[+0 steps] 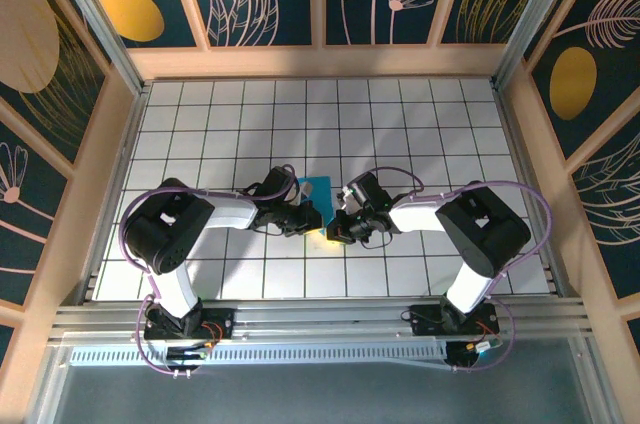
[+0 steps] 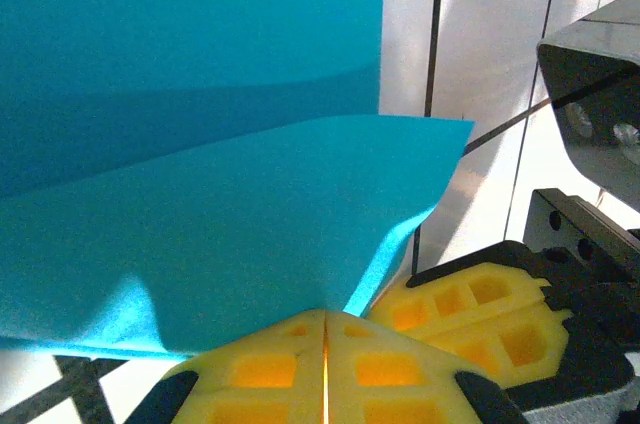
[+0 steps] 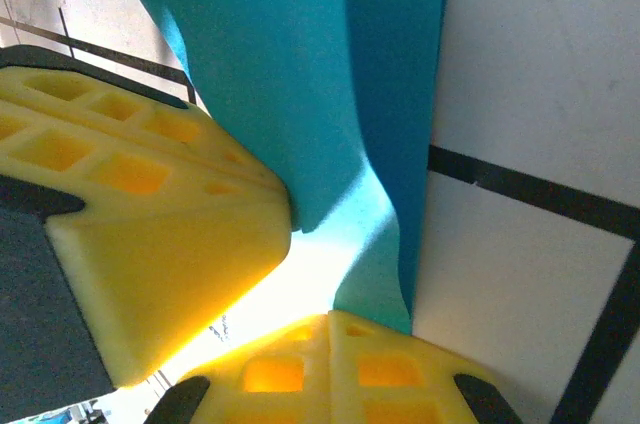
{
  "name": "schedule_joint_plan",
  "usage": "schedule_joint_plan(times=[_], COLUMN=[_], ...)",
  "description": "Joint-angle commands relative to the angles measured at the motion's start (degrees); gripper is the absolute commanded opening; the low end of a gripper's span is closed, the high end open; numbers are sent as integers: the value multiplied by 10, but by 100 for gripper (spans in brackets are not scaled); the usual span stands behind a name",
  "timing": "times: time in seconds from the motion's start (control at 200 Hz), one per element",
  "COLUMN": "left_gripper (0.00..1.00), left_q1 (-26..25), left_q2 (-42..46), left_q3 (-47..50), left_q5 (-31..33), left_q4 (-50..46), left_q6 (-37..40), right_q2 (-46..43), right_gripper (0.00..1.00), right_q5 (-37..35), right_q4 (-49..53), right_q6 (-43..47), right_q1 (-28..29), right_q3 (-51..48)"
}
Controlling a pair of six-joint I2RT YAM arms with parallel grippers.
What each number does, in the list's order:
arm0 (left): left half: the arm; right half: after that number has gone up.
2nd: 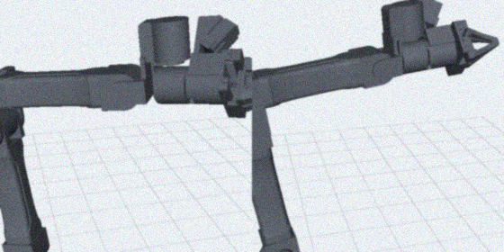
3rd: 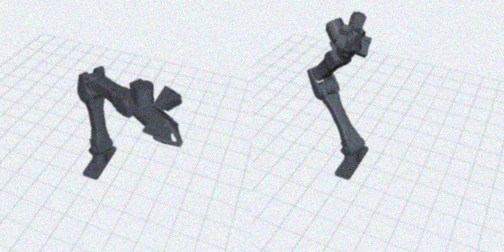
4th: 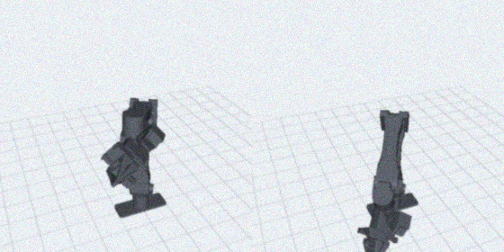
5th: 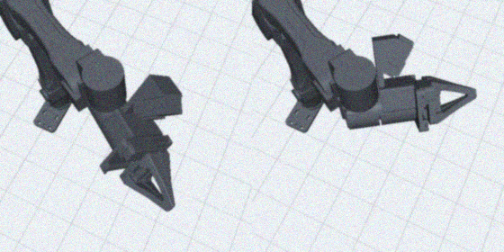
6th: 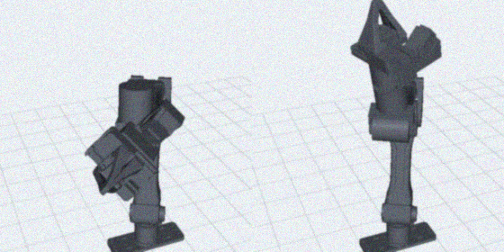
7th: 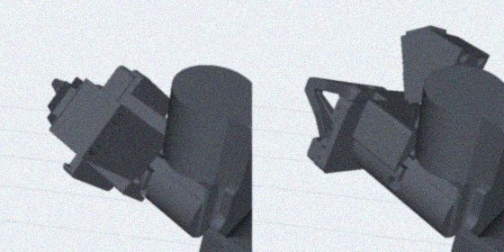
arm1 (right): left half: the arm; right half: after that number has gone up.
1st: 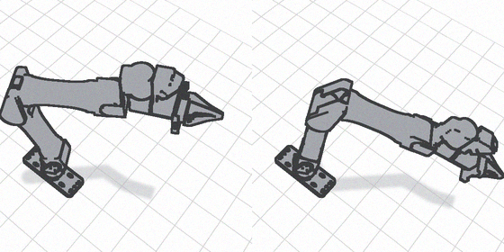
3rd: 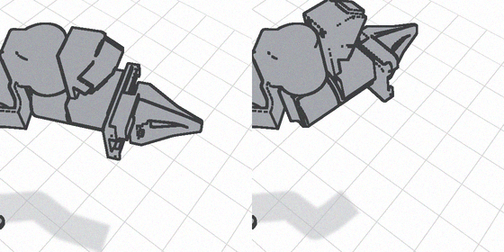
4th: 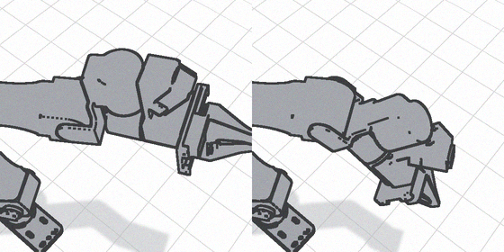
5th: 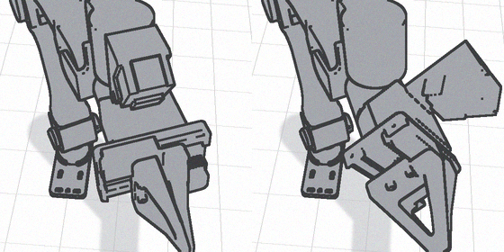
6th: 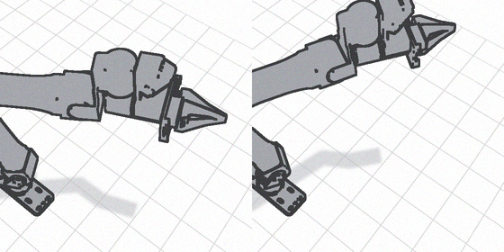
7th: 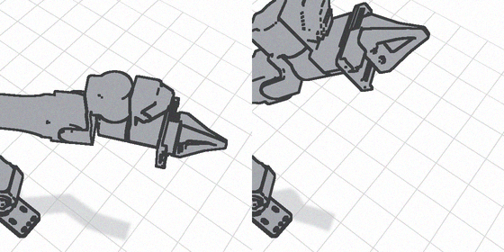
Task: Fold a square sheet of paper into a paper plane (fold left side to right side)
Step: Third fold the triangle at the center of the table.
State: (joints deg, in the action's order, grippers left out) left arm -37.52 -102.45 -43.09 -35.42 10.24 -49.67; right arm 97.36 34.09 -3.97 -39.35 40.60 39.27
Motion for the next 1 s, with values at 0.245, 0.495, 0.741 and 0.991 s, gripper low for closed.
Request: schedule_joint_plan(times=[0.245, 0.495, 0.741, 0.991], left_gripper=[6, 5, 5, 5], left_q1=[-4, -3, -4, -1], left_q2=[-13, -16, -17, -20], left_q3=[-9, -12, -22, -29], left_q5=[32, 52, 80, 100], left_q4=[-23, -44, -69, -71], left_q6=[-10, -12, -9, -9], right_q2=[35, 38, 46, 54], right_gripper=[0, 0, 0, 0], right_q5=[-53, -55, -53, -39], right_q4=[88, 97, 110, 97], right_q6=[18, 18, 18, 15], right_q1=[-1, 1, 4, 5], right_q3=[-8, -8, -4, -13])
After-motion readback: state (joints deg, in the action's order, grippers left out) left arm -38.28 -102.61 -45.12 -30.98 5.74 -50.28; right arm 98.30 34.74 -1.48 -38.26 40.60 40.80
